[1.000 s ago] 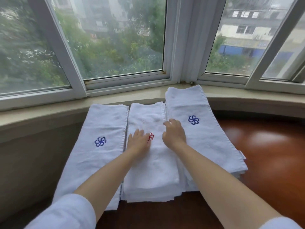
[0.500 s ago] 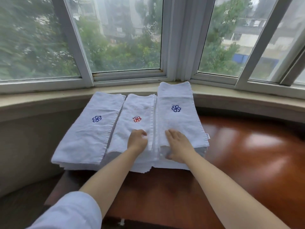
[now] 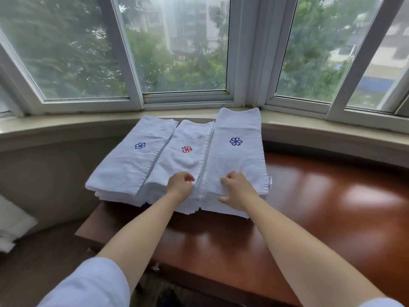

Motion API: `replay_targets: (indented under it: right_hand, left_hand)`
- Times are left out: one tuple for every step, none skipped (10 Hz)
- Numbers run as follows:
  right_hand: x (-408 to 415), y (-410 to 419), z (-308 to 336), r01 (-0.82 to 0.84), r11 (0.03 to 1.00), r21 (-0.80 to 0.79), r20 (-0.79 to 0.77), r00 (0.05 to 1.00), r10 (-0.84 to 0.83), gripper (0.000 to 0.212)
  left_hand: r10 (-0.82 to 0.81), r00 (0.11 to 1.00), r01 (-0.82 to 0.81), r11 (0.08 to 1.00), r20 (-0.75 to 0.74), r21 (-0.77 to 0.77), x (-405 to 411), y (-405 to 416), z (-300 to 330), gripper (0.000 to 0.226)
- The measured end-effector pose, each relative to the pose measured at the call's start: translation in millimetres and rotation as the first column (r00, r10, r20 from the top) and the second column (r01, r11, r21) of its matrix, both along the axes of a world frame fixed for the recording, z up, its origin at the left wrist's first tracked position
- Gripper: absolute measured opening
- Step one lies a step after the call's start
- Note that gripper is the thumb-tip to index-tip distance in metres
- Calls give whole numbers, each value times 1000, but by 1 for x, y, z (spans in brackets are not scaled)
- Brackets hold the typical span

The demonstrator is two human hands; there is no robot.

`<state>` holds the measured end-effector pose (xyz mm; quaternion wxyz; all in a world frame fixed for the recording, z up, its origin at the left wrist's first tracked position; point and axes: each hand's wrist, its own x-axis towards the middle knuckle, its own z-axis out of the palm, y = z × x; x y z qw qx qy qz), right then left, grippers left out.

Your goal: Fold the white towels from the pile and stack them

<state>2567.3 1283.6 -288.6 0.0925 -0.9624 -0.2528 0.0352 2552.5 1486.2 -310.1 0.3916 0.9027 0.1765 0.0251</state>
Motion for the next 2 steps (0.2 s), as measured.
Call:
replay_targets:
  right_hand:
    - [0,7,4,-43,999,-18,28,999,44,55]
    - [3,7,11,-1,1000,7,67,998,0,53]
  left_hand:
    - [-12,1000,12,1000,15,19,-4,0,5,23]
    - [-14,1000,14,1000,-1,9,-5,3,14,24]
